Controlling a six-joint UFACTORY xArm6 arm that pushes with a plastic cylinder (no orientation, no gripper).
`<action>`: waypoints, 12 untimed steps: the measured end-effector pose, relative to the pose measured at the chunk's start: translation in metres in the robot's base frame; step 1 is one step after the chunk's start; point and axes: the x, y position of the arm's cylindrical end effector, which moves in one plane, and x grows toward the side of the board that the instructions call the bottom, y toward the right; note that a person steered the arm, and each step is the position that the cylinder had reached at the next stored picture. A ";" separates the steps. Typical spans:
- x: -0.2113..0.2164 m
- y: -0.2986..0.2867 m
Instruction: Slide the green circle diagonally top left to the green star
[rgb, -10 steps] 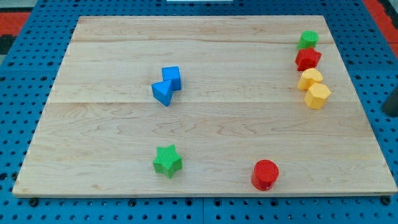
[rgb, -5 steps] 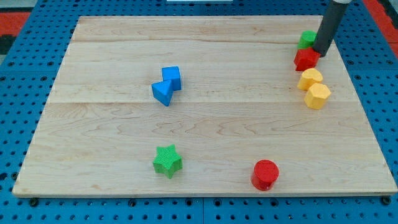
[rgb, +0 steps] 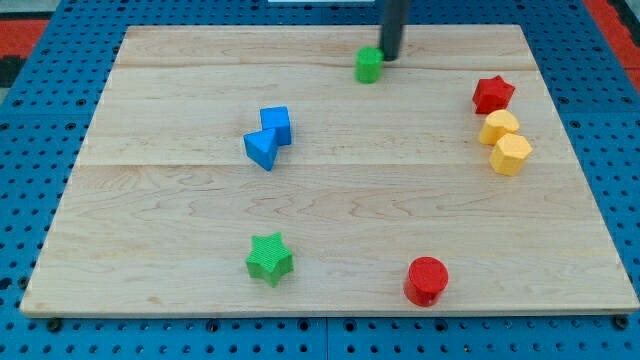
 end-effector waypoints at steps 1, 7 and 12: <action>0.004 -0.049; 0.085 -0.105; 0.057 0.008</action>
